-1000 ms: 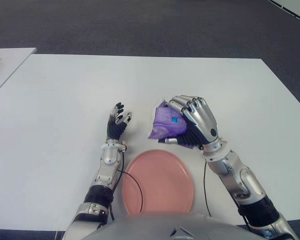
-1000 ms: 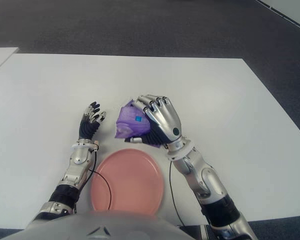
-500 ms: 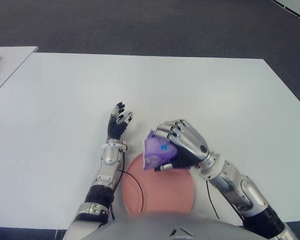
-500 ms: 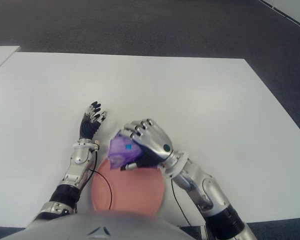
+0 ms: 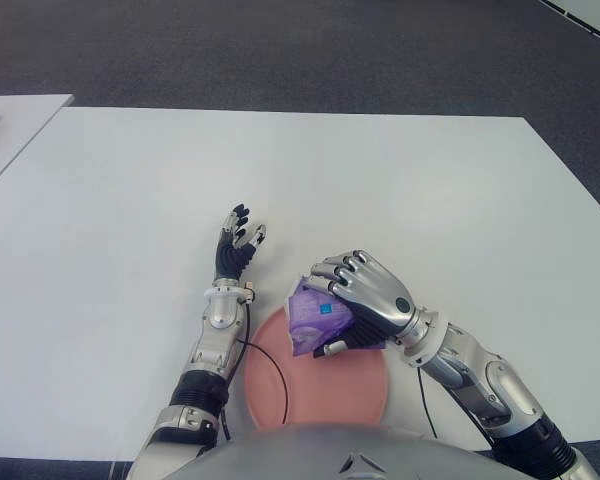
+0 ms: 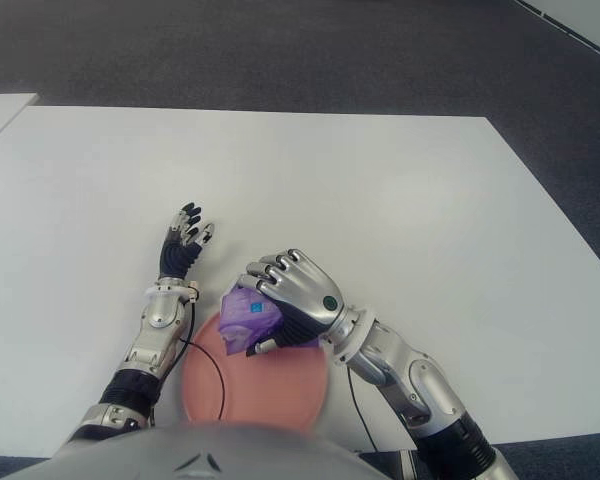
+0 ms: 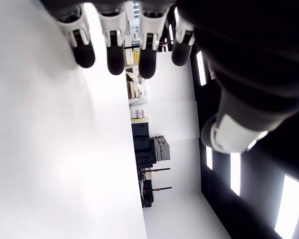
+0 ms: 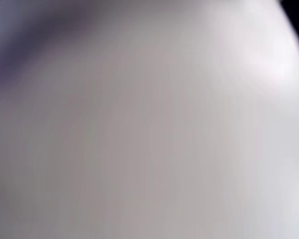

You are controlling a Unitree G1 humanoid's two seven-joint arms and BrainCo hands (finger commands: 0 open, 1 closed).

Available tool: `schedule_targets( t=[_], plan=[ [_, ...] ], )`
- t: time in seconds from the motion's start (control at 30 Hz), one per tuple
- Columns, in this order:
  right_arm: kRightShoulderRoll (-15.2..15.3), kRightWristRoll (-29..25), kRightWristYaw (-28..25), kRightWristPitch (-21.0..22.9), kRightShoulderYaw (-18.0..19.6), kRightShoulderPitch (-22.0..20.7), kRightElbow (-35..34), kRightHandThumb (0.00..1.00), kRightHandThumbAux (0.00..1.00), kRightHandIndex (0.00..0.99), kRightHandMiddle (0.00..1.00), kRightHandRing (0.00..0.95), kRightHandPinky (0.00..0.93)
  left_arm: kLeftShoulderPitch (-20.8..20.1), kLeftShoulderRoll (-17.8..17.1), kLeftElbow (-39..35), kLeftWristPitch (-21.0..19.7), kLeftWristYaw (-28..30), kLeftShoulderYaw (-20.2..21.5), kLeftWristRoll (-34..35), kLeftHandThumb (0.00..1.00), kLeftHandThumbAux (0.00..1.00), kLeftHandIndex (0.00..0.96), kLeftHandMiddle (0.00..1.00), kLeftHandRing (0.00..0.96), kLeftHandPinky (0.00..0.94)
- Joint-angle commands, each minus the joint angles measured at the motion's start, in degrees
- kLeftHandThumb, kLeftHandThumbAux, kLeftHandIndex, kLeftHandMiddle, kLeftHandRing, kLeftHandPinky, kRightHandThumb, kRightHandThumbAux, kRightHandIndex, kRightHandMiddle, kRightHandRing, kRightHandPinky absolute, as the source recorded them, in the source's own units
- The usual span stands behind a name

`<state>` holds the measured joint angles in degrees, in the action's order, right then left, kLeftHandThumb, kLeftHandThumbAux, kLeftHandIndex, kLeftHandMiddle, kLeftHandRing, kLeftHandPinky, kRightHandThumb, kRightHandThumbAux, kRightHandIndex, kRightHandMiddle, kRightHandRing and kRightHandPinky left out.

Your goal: Put the tissue paper into the plate.

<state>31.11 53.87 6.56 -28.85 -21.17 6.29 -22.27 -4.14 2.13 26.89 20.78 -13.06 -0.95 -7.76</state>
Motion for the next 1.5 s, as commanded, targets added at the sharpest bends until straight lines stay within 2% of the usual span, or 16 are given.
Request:
schedule_targets(
  t=[0.03,0.33,0.83,1.5],
  plan=[
    [-0.74,1.23,0.71,-0.94,-0.17,0.62,0.66,0.848,0.677,0.402,0.559,0.791,0.835,0.48,-0.06,-0.19,-1.2,-0.02,0.19,-0.07,0.301,0.655,0.114,0.144,0.122,0.129],
    [-1.93,3.54,3.74,-3.03,-1.29,0.42,1.64,0.847,0.678,0.399,0.55,0.793,0.841,0.48,0.03,-0.27,-1.22,-0.24,0.17,-0.17,0.286,0.658,0.116,0.146,0.129,0.139],
    [-4.38,5.17,5.97,-5.22,-4.11,-0.19,3.81,0.848,0.679,0.398,0.553,0.802,0.839,0.4,0.11,-0.32,-1.55,-0.22,0.11,-0.22,0.293,0.654,0.119,0.144,0.125,0.133],
    [-7.39,5.01,4.73,-4.85,-6.72,-1.32,4.64,0.843,0.681,0.401,0.562,0.806,0.829,0.23,0.42,-0.38,-2.22,-0.27,0.23,-0.03,0.305,0.647,0.121,0.142,0.118,0.128]
  ],
)
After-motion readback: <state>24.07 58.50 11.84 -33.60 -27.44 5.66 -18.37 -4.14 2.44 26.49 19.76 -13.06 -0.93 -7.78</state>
